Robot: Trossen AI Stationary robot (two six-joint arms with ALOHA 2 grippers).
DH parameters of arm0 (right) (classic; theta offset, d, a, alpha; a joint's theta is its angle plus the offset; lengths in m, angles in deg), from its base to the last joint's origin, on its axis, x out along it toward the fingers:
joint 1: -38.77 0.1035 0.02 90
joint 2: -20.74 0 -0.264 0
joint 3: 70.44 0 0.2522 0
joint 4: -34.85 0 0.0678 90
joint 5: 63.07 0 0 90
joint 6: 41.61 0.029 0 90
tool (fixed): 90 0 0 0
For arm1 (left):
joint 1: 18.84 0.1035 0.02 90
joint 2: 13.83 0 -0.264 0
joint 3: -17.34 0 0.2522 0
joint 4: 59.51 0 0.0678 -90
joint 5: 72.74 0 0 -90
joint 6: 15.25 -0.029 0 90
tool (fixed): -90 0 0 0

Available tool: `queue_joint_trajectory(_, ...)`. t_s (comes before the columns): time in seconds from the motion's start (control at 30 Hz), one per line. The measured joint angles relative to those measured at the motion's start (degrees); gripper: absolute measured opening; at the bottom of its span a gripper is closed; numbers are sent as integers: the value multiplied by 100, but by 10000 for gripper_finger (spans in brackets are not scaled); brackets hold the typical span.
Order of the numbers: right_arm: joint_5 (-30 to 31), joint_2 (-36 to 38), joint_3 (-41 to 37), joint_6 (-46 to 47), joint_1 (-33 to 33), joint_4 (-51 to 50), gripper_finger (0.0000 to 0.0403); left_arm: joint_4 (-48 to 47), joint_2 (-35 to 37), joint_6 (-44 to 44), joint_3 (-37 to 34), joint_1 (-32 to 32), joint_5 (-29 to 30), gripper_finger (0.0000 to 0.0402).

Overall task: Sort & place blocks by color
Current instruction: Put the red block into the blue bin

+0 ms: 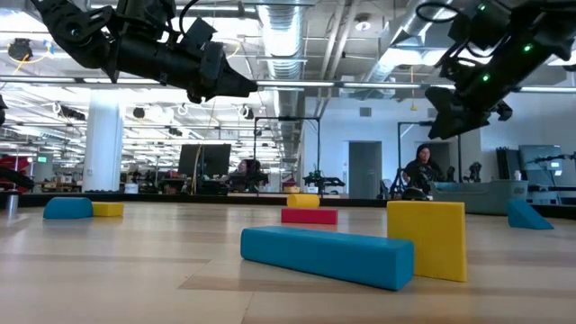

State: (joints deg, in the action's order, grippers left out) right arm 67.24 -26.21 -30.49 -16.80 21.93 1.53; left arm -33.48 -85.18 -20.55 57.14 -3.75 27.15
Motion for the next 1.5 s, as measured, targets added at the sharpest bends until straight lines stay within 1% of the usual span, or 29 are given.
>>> queue_joint_trajectory(0.2, -28, 213, 0, -205, 273, 50, 181, 0, 0, 2, 0, 0, 0, 235)
queue_joint_trajectory(0.4, -719, 146, 0, -709, 419, 405, 180, -2, 0, 20, 0, 2, 0, 235)
queue_joint_trajectory(0.5, -1152, 20, 0, -923, 452, 701, 176, 0, 0, 145, 2, 2, -65, 235)
queue_joint_trajectory(0.6, -1542, -179, 0, -1303, 441, 953, 172, 0, 0, 64, 2, 2, -176, 235)
queue_joint_trajectory(0.73, -1798, -457, 0, -1376, 439, 1175, 169, 39, -2, -263, 2, 15, -349, 235)
queue_joint_trajectory(0.87, -1898, -680, 0, -1292, 480, 1301, 169, 115, -4, -307, 82, 35, -644, 235)
queue_joint_trajectory(0.93, -2154, -767, 0, -1286, 480, 1522, 170, 117, -4, -426, 164, 37, -809, 235)
queue_joint_trajectory(1.03, -2943, -955, 0, -1249, 509, 2103, 173, 114, -4, -634, 259, 37, -1109, 235)
queue_joint_trajectory(1.07, -3237, -1061, 0, -1205, 560, 2327, 173, 114, -4, -677, 285, 37, -1173, 235)
queue_joint_trajectory(1.13, -3545, -1363, 2, -1134, 748, 2780, 173, 114, -4, -706, 333, 37, -1259, 235)
queue_joint_trajectory(1.3, -3567, -2344, 2, -1160, 1428, 3886, 179, 60, -4, -445, 352, 37, -1261, 235)
queue_joint_trajectory(1.4, -3570, -2964, 8, -1052, 1751, 4516, 191, -64, -4, -362, 352, 37, -1261, 235)
queue_joint_trajectory(1.5, -3532, -3582, 144, -983, 1992, 4908, 204, -75, -4, -355, 352, 37, -1261, 235)
